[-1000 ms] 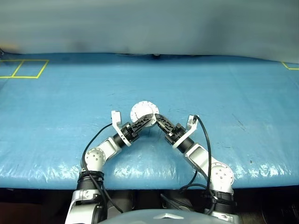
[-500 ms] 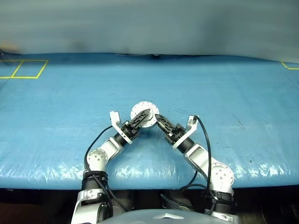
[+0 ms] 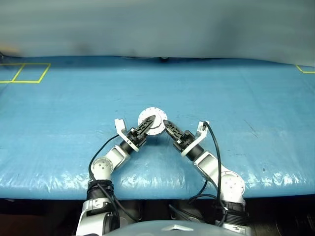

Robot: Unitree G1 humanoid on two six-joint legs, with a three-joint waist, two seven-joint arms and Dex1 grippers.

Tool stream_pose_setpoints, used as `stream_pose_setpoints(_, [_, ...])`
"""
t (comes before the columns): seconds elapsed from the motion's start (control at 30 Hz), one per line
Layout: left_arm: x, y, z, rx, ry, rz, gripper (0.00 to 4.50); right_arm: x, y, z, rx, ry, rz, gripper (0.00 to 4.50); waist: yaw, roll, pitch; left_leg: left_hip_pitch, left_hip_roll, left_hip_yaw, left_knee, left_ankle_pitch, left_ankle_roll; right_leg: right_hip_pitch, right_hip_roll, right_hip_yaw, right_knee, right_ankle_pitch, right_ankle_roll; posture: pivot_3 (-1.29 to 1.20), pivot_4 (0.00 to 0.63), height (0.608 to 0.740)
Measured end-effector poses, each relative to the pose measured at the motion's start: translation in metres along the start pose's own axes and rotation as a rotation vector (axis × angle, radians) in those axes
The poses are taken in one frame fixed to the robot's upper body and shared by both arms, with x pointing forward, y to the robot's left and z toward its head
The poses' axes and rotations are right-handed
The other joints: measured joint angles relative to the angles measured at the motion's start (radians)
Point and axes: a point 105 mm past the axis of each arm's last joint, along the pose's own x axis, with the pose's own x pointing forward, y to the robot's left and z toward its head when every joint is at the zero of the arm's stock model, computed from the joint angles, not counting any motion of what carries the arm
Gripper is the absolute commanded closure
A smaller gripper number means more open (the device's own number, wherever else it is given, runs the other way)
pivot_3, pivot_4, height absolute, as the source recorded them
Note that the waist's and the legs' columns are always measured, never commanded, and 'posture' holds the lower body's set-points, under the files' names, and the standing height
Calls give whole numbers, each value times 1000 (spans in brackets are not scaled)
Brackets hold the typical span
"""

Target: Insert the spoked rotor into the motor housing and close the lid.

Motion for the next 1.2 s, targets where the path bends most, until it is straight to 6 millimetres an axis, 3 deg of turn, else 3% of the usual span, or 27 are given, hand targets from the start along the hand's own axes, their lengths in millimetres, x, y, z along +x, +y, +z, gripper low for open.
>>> stream_pose_setpoints(0.17, [1, 5, 0, 45, -2, 34, 1824, 3, -6, 16, -66, -82, -65, 859, 0, 0, 0, 0, 0, 1, 0, 0, 0, 0, 0, 1, 1, 0, 0, 0, 150, 740])
stream_pose_setpoints(0.33, [6, 11, 13, 94, -80, 90, 1824, -2, -11, 33, -121, -176, -111, 859, 3, 0, 0, 0, 0, 1, 1, 1, -1, 0, 0, 1, 1, 1, 0, 0, 150, 740])
stream_pose_setpoints(0.53, [22, 24, 68, 206, -366, 299, 1824, -13, -18, 56, -191, -275, -177, 859, 4, -1, 0, 0, 0, 1, 2, 2, -2, 0, 0, 1, 0, 2, 1, 0, 150, 740])
stream_pose_setpoints(0.67, [30, 33, 89, 281, -448, 438, 1824, -19, -22, 59, -222, -278, -206, 859, 5, -1, 0, -1, 0, 2, 2, 2, -2, 0, 0, 1, 0, 3, 2, 0, 150, 740])
stream_pose_setpoints(1.03, [40, 50, 106, 330, -478, 576, 1824, -30, -25, 62, -270, -296, -242, 859, 1, -2, 0, 0, -1, 3, 3, 2, -2, 0, 0, 2, 2, 3, 2, 0, 150, 740])
stream_pose_setpoints(1.2, [35, 52, 114, 406, -509, 644, 383, -29, -26, 58, -277, -285, -250, 834, 0, -2, 0, 1, -1, 3, 6, 2, -2, 0, 0, 2, 7, 3, 2, 0, 150, 740])
